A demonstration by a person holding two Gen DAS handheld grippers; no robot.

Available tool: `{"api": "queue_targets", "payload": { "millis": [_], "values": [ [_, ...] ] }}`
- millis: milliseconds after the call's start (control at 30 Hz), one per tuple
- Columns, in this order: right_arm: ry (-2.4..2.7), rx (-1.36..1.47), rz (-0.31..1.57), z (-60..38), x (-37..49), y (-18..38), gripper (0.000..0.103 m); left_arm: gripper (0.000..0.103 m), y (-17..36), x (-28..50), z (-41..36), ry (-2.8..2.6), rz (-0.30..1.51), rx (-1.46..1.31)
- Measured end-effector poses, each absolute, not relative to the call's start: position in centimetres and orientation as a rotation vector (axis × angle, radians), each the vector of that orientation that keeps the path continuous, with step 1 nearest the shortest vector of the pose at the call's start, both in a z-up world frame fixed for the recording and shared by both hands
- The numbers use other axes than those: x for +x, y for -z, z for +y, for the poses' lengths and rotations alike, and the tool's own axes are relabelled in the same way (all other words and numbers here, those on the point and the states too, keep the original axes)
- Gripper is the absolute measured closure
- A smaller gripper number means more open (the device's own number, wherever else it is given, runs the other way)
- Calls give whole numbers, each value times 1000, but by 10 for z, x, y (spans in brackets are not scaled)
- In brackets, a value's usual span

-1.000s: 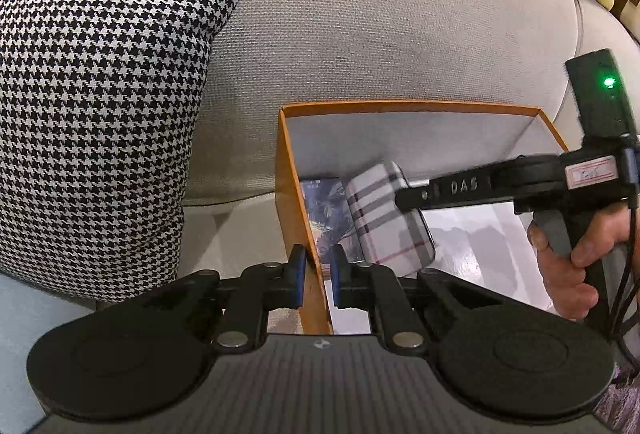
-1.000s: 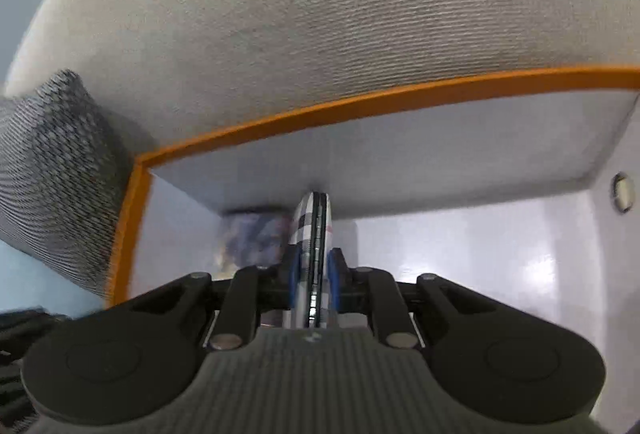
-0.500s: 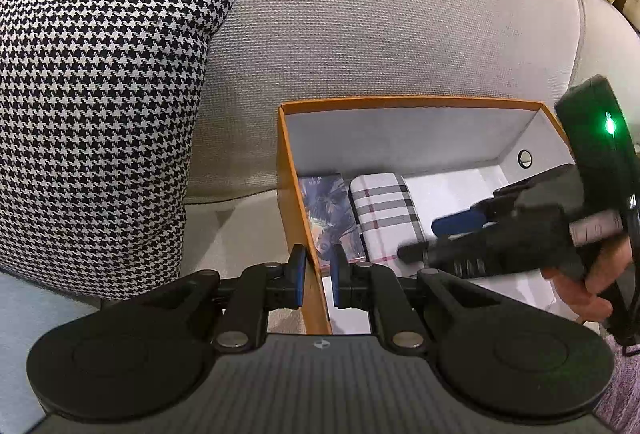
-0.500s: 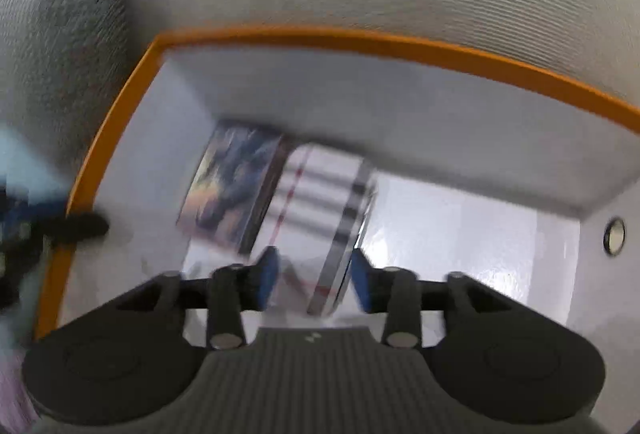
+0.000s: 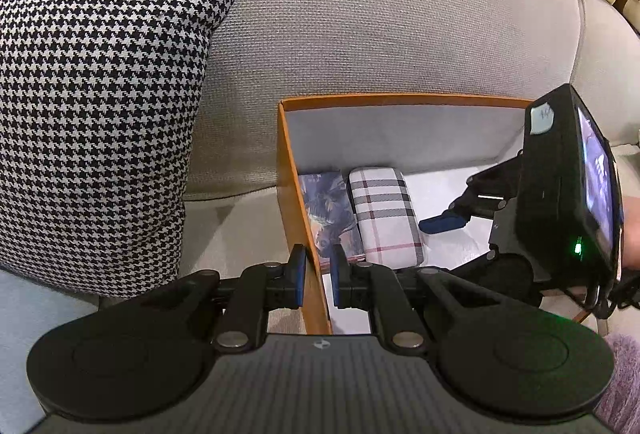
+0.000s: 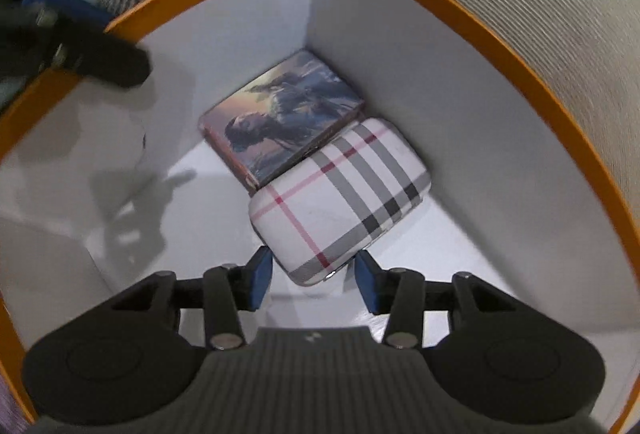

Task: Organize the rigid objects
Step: 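Withdraw both tools and lower them toward the clear cube and gold box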

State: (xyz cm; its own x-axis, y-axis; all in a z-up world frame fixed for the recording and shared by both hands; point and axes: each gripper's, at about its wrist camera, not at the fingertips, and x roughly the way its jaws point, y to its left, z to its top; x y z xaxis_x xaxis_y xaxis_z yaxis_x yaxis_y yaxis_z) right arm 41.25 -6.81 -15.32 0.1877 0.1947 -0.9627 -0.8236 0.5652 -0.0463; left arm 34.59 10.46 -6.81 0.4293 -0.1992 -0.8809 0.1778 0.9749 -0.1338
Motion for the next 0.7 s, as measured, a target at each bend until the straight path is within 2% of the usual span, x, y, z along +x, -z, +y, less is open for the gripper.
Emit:
{"api": "queue_targets", "payload": {
  "millis": [200, 333, 567, 700],
  "values": [
    [-798, -706, 1152, -61, 412, 158, 58, 89, 68, 345, 105, 235, 1098, -30],
    [-774, -655, 1127, -62, 403, 148, 56, 77, 64, 338, 105, 233, 1076, -64],
    [-696, -403, 1013, -110, 368, 75, 54, 65, 32, 289, 111, 280, 944, -113],
    [-661, -216, 967, -134, 339, 36, 51, 63, 20, 249, 119, 279, 904, -179]
  ]
}}
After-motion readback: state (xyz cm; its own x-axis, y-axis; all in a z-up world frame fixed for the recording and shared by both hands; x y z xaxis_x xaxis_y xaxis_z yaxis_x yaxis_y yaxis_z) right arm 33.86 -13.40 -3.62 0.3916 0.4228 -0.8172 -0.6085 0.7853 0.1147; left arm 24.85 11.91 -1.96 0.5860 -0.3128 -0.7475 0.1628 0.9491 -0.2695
